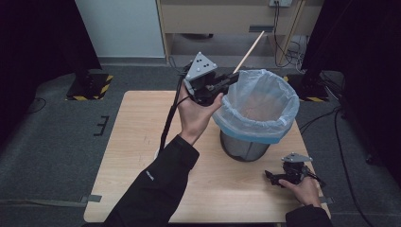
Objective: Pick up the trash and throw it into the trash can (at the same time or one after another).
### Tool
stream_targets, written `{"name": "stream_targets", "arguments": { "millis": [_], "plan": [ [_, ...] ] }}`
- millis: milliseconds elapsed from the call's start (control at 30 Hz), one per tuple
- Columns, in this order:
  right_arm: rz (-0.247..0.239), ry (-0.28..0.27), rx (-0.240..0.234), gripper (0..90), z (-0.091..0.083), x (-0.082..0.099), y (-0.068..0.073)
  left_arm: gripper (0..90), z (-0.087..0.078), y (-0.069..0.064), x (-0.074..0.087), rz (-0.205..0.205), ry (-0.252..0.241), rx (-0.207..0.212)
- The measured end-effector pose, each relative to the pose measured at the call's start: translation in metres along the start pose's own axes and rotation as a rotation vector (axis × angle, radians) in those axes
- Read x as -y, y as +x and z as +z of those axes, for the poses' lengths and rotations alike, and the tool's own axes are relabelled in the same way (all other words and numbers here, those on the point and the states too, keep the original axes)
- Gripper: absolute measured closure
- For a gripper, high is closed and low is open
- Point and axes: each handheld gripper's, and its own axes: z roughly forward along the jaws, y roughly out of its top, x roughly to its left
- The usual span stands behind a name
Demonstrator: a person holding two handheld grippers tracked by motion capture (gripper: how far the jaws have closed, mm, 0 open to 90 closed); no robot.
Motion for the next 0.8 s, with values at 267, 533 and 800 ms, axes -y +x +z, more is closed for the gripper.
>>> {"name": "stream_targets", "arguments": {
  "millis": [267, 533, 800],
  "plan": [
    [0.000, 0.000, 0.000, 1.8, 0.000, 0.000, 0.000, 84.8, 0.019, -0.007, -0.001, 0.013, 0.011, 0.012],
    [0.000, 0.000, 0.000, 1.8, 0.000, 0.000, 0.000, 84.9, 0.038, -0.008, 0.002, 0.008, 0.023, 0.017],
    [0.000, 0.000, 0.000, 1.8, 0.000, 0.000, 0.000, 84.9, 0.054, -0.006, 0.007, 0.009, 0.033, 0.009]
  ]
}}
